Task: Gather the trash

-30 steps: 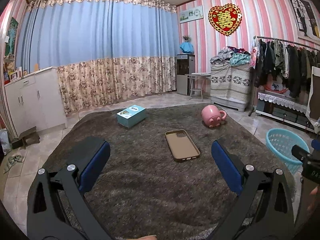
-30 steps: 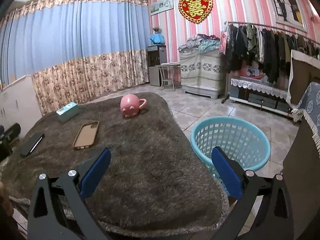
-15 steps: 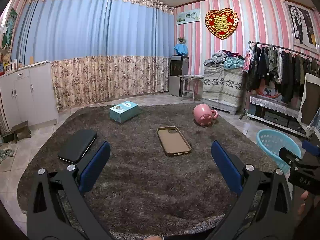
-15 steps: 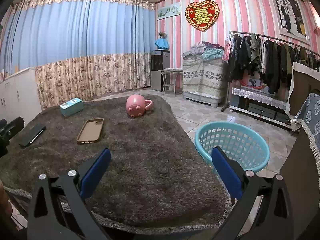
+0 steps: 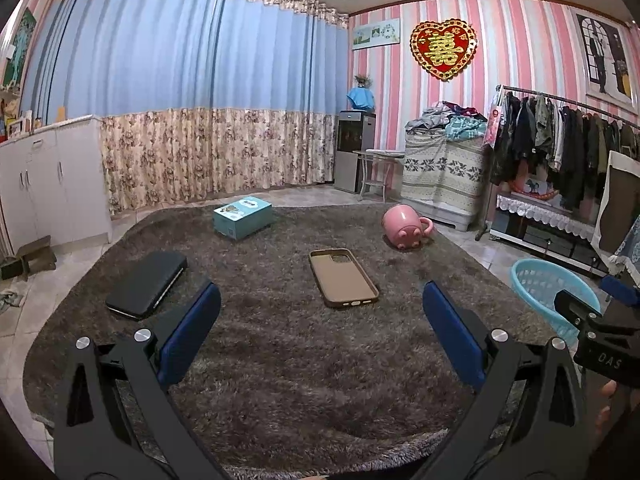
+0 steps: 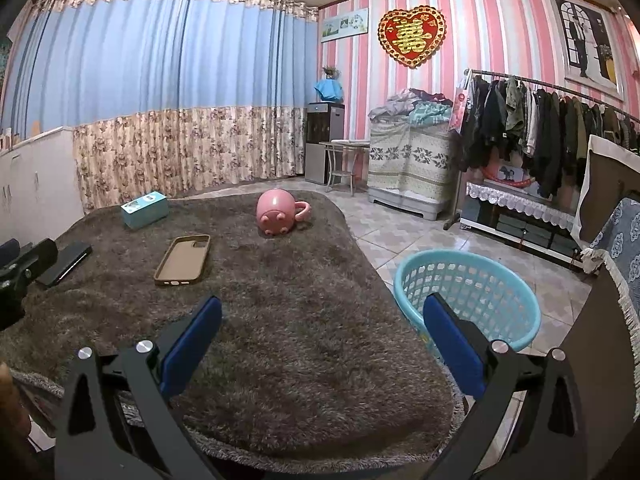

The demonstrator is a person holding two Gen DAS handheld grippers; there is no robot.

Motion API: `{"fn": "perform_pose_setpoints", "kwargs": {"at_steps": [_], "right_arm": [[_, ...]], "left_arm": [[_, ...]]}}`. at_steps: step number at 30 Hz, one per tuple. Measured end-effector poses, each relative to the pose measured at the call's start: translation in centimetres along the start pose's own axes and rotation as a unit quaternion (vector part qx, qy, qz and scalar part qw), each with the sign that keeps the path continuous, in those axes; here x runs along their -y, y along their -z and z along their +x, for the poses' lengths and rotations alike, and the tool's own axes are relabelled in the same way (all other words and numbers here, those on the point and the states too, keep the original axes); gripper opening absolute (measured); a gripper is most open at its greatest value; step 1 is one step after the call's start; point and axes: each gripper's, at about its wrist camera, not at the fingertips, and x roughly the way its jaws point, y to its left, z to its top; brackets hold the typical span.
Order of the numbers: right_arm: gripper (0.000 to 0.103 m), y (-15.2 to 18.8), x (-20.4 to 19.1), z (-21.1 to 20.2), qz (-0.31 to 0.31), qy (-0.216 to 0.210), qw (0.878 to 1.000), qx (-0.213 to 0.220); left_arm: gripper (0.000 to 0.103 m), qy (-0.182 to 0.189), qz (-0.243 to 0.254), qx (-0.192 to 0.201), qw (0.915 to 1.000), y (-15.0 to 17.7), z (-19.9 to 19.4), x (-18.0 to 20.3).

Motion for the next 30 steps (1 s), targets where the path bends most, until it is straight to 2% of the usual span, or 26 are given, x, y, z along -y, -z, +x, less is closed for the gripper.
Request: {"fn": "perform_pose_setpoints", "kwargs": {"at_steps": [30], "right_arm": [[0.099, -0.06, -0.16, 0.40, -0.009, -0.008, 1.000, 0.006]], "left_arm": [[0.098, 0.005, 0.012, 0.020, 0.9997, -0.38, -0.24, -0.14]]}}
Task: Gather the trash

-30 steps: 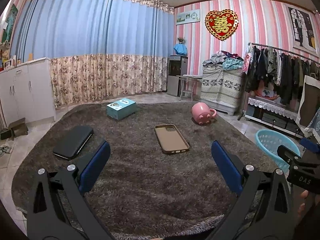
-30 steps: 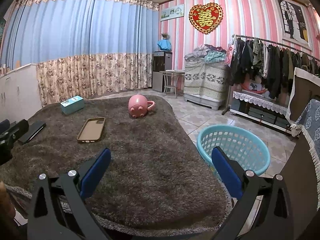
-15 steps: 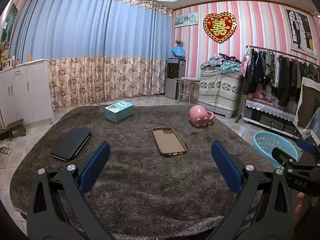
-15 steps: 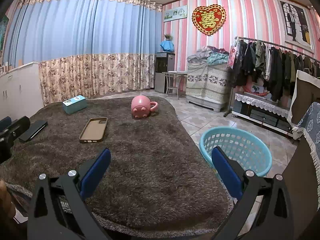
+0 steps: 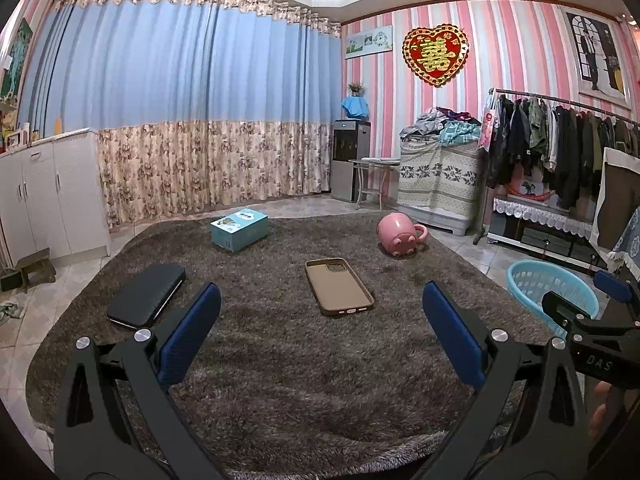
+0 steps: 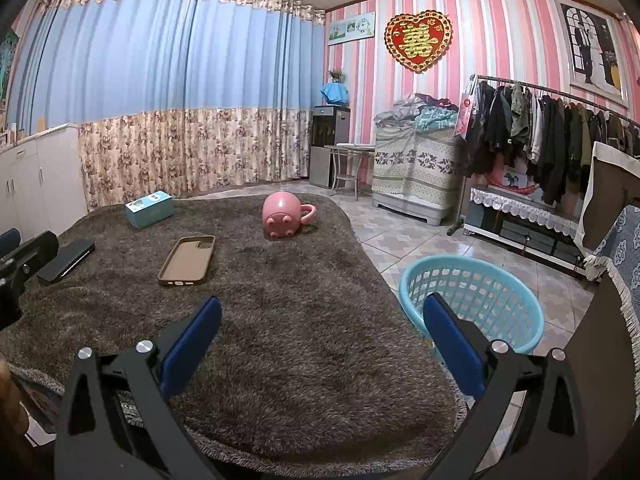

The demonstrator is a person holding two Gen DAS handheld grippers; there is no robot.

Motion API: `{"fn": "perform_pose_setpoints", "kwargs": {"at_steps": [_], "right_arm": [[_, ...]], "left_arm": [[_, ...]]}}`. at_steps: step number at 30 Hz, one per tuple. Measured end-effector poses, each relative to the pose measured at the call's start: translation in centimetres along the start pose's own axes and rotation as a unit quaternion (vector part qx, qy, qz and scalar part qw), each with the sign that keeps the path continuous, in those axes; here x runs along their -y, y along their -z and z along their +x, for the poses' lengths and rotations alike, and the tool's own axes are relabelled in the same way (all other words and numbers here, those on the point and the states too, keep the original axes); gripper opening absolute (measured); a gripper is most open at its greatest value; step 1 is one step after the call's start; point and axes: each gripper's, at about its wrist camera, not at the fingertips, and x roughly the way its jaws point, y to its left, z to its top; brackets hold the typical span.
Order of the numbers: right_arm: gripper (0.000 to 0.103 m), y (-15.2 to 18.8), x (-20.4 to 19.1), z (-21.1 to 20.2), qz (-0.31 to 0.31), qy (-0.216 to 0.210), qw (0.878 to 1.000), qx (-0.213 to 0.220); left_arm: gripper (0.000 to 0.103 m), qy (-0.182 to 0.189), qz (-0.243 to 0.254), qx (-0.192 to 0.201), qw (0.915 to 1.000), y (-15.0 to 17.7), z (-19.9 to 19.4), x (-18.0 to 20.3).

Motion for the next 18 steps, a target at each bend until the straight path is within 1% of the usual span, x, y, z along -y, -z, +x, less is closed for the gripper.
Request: {"fn": "perform_pose_setpoints", "kwargs": {"at_steps": [18], "right_arm": [[0.099, 0.04, 0.49, 0.01, 0.002, 0.002, 1.000, 0.002]], "left_arm": [[0.098, -0.001, 0.005, 0.004, 1.0000, 0.08, -0.27, 0.09]]}}
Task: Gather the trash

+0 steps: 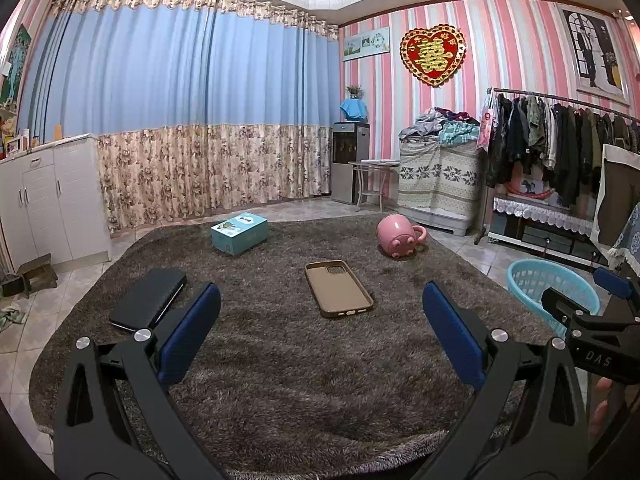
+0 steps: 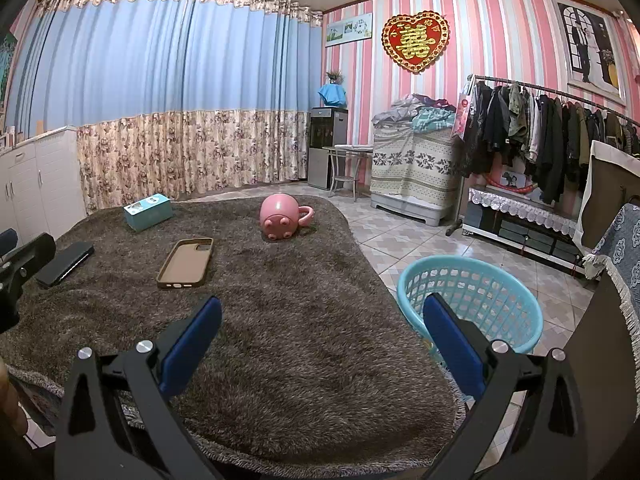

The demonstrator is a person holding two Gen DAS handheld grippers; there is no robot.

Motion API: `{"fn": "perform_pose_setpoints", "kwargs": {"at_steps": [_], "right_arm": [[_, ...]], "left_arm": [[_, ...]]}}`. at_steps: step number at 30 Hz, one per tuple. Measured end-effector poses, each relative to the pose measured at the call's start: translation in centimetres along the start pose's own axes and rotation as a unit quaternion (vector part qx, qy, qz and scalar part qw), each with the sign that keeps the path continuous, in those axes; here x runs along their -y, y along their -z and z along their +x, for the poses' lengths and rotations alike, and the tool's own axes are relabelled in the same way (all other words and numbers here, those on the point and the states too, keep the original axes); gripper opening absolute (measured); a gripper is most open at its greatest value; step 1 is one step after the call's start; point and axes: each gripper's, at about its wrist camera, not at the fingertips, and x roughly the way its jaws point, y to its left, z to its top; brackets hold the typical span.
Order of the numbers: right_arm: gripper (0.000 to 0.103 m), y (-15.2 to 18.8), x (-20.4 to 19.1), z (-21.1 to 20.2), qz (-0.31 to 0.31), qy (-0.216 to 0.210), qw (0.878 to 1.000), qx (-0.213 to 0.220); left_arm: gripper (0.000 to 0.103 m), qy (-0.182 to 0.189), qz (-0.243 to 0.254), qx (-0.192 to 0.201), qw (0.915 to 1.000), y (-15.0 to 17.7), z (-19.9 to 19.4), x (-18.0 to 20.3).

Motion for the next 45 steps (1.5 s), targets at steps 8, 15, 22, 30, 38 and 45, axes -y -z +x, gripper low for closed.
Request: {"fn": "perform_pose_setpoints", "kwargs": {"at_steps": [8, 15, 22, 30, 38, 45], "right_arm": [[0.099, -0.01, 0.08, 0.05, -0.001, 0.000, 1.000, 0.001], [0.099, 0.06, 0.00, 0.02, 0.000, 0.000, 1.000, 0.001], [0.099, 0.09, 0.04, 0.06, 0.000, 0.000, 1.000, 0.001], [0.099, 0.11, 0.09, 0.10, 0.000, 0.000, 1.000, 0.001], [0.099, 0.10, 0.10, 0.03, 0.000, 0.001, 1.000, 0.001], [0.099, 0.10, 0.17, 0.09, -0.001, 0.000, 1.000, 0.002]], "left_arm": [[0.098, 0.000, 0.001, 0.000, 1.0000, 0.01, 0.00, 0.01], [0.098, -0.001, 0.000, 0.000, 1.0000, 0.00, -0.05, 0.10], [0.098, 0.000, 0.001, 0.000, 1.0000, -0.02, -0.03, 0.07], [0.098, 0.000, 0.001, 0.000, 1.0000, 0.03, -0.12, 0.22], [0.098, 0.001, 0.002, 0.000, 1.0000, 0.03, -0.15, 0.24], [0.098, 0.000, 0.002, 0.000, 1.0000, 0.01, -0.17, 0.32]]}}
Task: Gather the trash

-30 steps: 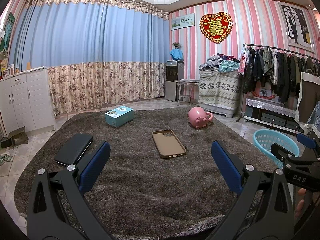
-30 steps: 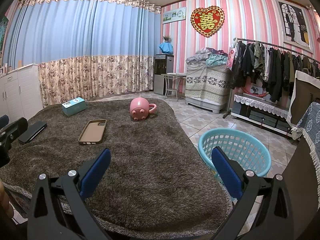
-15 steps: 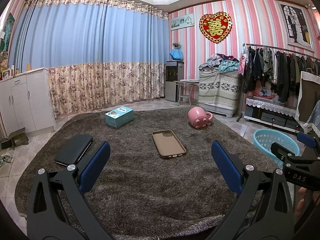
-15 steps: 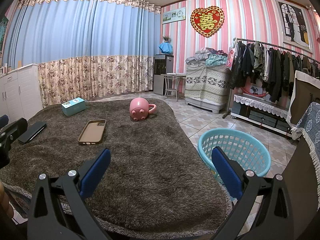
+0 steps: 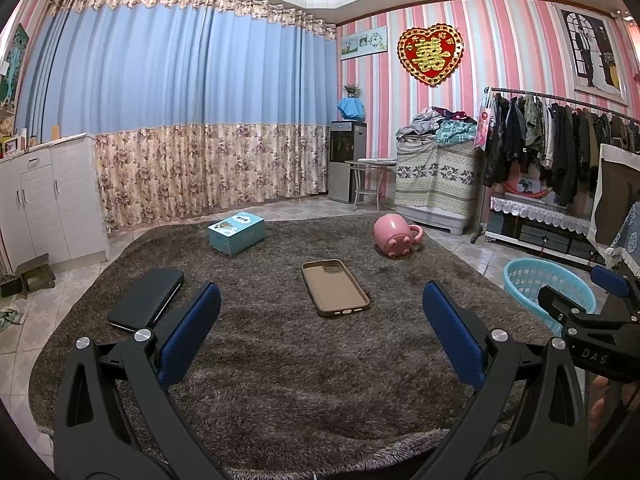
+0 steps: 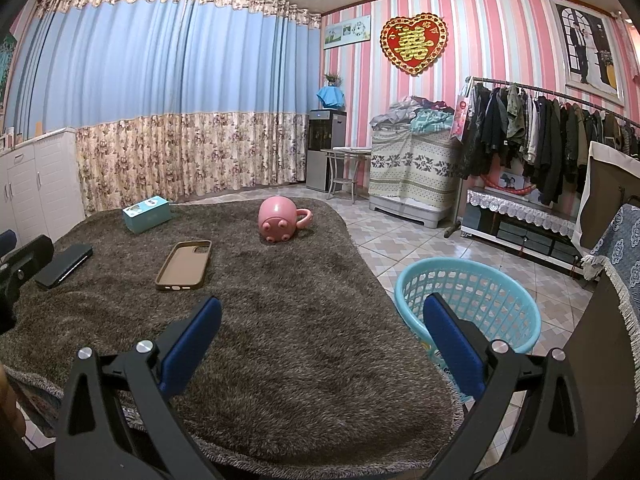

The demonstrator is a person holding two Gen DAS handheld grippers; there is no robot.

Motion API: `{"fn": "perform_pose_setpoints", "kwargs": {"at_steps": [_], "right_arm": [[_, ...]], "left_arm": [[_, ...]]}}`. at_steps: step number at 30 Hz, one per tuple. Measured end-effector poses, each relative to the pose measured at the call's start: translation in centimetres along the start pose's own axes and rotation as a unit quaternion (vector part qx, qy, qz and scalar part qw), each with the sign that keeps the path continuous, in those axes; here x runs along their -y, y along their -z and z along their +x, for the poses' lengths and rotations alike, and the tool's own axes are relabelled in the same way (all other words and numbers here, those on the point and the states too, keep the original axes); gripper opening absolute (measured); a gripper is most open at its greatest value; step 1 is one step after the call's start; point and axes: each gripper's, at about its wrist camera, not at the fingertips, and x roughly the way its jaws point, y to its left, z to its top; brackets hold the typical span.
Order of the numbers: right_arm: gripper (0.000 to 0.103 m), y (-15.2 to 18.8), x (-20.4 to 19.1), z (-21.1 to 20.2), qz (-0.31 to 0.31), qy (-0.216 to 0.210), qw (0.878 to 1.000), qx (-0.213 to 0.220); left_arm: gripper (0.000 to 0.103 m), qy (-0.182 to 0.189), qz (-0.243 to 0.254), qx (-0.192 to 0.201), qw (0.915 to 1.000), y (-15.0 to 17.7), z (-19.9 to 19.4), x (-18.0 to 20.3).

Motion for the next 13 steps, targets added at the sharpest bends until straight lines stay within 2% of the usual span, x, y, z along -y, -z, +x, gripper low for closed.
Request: {"fn": "perform_pose_setpoints", "kwargs": {"at_steps": [13], "right_arm": [[0.099, 0.11, -0.11, -0.01, 0.000, 0.000, 1.000, 0.000]], "left_arm": [[0.098, 0.000, 0.002, 0.000, 1.0000, -0.11, 0.10, 0.23]]}}
